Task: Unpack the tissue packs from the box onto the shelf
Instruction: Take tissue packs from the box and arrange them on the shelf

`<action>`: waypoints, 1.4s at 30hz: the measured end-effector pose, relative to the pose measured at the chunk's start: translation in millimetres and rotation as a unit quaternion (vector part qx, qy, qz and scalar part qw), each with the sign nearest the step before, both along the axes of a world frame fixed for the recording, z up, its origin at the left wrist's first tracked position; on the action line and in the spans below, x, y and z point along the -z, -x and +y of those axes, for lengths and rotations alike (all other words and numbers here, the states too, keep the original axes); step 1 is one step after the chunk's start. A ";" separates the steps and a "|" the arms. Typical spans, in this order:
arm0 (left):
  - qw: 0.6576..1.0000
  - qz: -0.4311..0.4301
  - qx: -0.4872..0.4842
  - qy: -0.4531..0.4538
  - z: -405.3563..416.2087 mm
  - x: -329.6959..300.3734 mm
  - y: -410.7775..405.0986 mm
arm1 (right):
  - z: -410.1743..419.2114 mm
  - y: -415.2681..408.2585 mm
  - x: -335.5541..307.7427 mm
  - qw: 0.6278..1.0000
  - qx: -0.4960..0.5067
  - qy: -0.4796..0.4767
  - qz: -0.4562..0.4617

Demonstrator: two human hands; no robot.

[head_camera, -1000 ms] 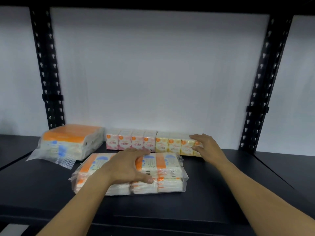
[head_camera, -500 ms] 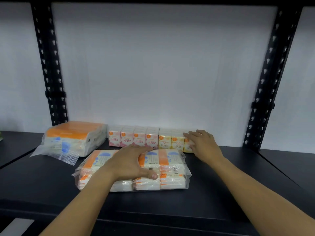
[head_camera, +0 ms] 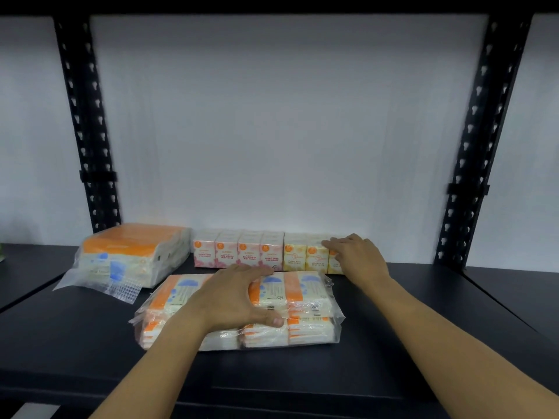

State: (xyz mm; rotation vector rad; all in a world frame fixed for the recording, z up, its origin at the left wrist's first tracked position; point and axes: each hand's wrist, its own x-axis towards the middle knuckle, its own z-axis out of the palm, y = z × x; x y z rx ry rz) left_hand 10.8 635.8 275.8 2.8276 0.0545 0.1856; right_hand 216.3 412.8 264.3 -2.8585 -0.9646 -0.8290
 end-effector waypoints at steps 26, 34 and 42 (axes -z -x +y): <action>0.891 -0.166 -0.275 0.320 -63.8 44.9 94.4 | 21.0 139.9 -49.6 0.872 -0.128 -0.020 0.472; 0.764 -0.201 -0.183 0.585 -62.2 54.6 72.3 | 13.2 199.9 -41.7 0.713 -0.125 -0.248 0.644; 0.723 -0.218 -0.084 0.650 -111.8 18.6 50.0 | -41.9 226.3 -59.1 0.712 -0.145 -0.351 0.590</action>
